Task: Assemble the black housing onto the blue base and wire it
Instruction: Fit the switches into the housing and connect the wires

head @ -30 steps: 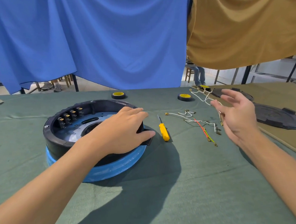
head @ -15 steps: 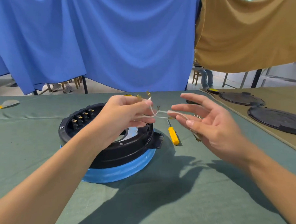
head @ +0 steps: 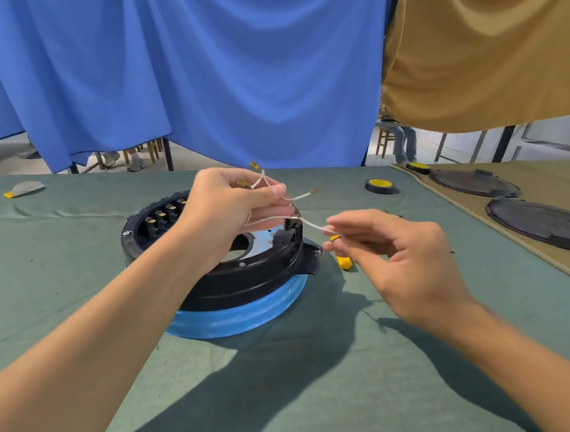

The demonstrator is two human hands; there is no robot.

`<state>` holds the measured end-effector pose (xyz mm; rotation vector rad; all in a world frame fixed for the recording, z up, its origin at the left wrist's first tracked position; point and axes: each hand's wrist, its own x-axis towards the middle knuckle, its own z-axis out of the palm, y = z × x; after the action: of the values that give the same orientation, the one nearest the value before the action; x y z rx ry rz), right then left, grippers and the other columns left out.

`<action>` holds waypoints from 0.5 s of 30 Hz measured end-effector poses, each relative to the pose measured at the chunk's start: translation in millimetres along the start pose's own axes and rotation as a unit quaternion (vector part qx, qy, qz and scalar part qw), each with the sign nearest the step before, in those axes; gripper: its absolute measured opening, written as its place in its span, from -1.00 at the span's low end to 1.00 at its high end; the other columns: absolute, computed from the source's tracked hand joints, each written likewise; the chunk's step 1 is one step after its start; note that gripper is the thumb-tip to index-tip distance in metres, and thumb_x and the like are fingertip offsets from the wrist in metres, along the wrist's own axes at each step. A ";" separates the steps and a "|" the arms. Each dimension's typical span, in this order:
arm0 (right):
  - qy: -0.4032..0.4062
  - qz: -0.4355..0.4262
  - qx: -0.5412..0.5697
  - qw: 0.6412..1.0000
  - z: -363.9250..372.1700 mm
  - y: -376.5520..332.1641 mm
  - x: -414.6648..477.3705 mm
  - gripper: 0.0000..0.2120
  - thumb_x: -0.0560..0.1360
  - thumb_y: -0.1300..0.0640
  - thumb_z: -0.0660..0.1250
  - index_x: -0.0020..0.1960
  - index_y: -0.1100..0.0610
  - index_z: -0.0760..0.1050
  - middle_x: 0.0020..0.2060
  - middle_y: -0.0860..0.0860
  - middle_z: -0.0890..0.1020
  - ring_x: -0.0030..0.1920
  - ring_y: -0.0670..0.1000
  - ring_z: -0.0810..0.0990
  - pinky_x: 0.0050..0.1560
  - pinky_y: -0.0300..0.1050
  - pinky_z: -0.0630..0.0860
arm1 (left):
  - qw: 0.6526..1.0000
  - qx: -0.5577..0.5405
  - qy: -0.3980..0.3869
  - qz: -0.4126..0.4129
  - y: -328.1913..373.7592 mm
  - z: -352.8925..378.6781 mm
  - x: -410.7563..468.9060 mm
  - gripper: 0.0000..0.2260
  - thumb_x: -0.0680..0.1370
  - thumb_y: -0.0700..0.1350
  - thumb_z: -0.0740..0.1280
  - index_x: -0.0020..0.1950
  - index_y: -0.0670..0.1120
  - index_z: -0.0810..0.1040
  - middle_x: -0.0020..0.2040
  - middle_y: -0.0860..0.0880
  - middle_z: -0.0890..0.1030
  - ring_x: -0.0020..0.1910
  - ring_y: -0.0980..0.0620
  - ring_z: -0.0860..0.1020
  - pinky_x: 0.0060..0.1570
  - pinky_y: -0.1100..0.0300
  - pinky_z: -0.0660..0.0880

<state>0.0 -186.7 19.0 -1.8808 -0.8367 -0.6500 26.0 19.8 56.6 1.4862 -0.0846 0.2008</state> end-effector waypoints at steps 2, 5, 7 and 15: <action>0.006 -0.046 -0.059 0.997 4.4 1.1 -2.0 -0.73 0.43 0.42 0.43 0.06 0.16 0.64 -0.11 -0.13 0.69 -0.11 -0.23 0.68 -0.02 -0.29 0.59 | 0.997 -0.069 0.016 -0.018 1.0 -2.8 1.0 -0.97 0.50 -0.34 0.41 -0.08 -0.29 0.62 -0.18 -0.22 0.71 -0.16 -0.10 0.72 -0.27 0.27 0.60; 0.013 -0.115 -0.130 0.985 3.2 7.0 -2.3 -0.77 0.41 0.37 0.46 0.04 0.20 0.66 -0.13 -0.09 0.71 -0.17 -0.16 0.68 -0.13 -0.23 0.59 | 0.982 -0.176 0.030 -0.059 1.1 -4.5 1.9 -0.96 0.49 -0.37 0.39 -0.08 -0.31 0.61 -0.19 -0.20 0.71 -0.15 -0.04 0.72 -0.33 0.34 0.58; -0.014 -0.175 -0.207 0.963 -1.9 13.6 -1.5 -0.74 0.39 0.41 0.47 0.05 0.21 0.67 -0.20 0.01 0.72 -0.26 -0.01 0.68 -0.25 -0.06 0.57 | 0.974 -0.216 0.024 -0.070 0.7 -4.8 2.8 -0.95 0.48 -0.36 0.39 -0.08 -0.30 0.61 -0.18 -0.18 0.71 -0.12 -0.02 0.72 -0.31 0.34 0.59; -0.040 -0.153 -0.213 0.964 7.9 14.9 2.4 -0.66 0.40 0.44 0.44 0.14 0.21 0.63 -0.07 0.01 0.72 -0.14 -0.02 0.69 -0.13 -0.19 0.58 | 0.969 -0.244 0.018 -0.030 1.6 -6.4 3.3 -0.90 0.48 -0.34 0.40 -0.03 -0.32 0.57 -0.16 -0.20 0.70 -0.10 -0.06 0.71 -0.23 0.28 0.61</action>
<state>13.8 -183.7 9.4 -2.1926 -1.1212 -1.0144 28.5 26.6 58.3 0.9919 -0.0548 0.1439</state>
